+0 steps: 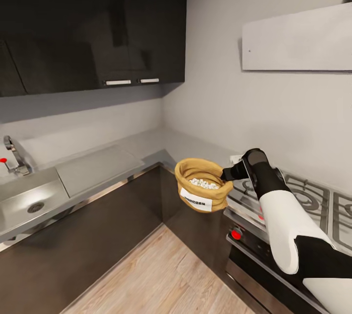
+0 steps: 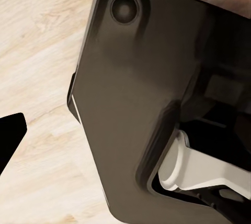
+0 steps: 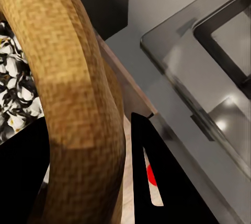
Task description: In the kitchen, take the popcorn bag from the countertop, put it into the microwave, and heat it until the popcorn is cooked so the cooked popcorn ends up inside the bag.
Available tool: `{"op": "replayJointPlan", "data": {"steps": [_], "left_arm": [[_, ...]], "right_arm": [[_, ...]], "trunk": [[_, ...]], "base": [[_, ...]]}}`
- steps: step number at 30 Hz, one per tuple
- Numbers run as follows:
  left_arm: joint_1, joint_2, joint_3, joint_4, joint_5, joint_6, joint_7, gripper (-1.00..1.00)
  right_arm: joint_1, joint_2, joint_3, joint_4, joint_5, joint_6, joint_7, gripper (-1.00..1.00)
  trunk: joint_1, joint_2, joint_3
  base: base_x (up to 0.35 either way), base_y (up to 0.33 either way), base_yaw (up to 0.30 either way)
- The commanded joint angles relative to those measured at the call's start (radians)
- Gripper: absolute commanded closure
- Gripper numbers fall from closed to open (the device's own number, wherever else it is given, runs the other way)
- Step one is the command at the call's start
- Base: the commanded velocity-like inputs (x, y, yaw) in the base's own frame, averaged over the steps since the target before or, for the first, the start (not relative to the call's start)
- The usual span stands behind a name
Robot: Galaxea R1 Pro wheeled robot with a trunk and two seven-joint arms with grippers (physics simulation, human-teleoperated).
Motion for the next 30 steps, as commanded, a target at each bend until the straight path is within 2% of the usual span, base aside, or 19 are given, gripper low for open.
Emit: {"op": "replayJointPlan", "data": {"steps": [1,16,30], "left_arm": [[0.000,0.000,0.000,0.000,0.004,-0.002,0.001,-1.00],[0.000,0.000,0.000,0.000,0.004,-0.002,0.001,-1.00],[0.000,0.000,0.000,0.000,0.003,-0.002,0.001,-1.00]], "right_arm": [[-0.001,0.001,-0.005,-0.001,0.009,0.002,0.010,1.00],[-0.001,0.000,-0.005,-0.001,0.011,0.002,0.008,1.00],[-0.001,-0.008,-0.004,-0.003,0.009,0.002,0.000,1.00]], "trunk": [[0.001,-0.002,0.000],[0.001,-0.002,0.023],[0.001,-0.002,0.024]], "base": [[0.000,0.000,0.000],[0.000,0.000,0.000],[0.000,0.000,0.000]]}}
